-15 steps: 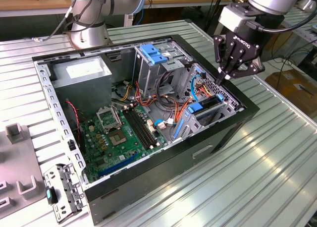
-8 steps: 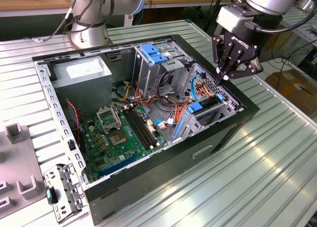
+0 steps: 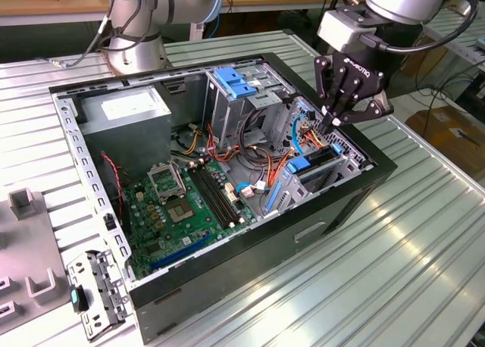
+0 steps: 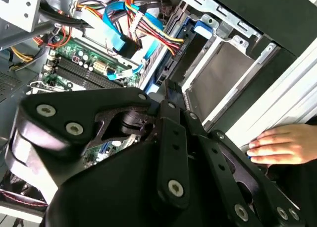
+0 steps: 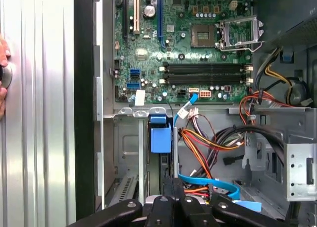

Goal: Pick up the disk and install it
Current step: 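Insert the second disk wire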

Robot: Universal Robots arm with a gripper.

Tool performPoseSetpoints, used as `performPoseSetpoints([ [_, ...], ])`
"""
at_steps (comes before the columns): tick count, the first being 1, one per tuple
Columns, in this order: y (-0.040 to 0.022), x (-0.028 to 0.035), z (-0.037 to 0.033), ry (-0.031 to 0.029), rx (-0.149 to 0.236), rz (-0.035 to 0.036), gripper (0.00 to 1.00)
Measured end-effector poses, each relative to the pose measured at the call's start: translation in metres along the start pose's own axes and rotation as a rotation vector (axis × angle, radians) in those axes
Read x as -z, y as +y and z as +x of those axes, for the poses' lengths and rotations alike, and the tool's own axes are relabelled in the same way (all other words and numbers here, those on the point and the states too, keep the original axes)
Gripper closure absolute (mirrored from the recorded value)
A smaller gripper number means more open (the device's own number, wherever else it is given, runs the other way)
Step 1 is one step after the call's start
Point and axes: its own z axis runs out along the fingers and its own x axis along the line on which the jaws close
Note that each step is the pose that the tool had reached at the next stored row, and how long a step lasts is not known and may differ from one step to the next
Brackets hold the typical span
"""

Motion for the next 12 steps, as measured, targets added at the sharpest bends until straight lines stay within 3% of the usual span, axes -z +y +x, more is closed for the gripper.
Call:
performPoseSetpoints([
  [3,0.0001,0.0078,-0.0013,0.0001,0.000,-0.0001,0.89],
  [5,0.0002,0.0097,-0.0025,0.0000,0.000,-0.0019,0.89],
  [8,0.0003,0.0109,-0.0108,0.0050,0.000,-0.0100,0.89],
  [9,0.0002,0.0109,-0.0150,0.0080,0.000,-0.0124,0.89],
  [12,-0.0038,0.0111,-0.0356,0.0334,0.000,-0.0296,0.89],
])
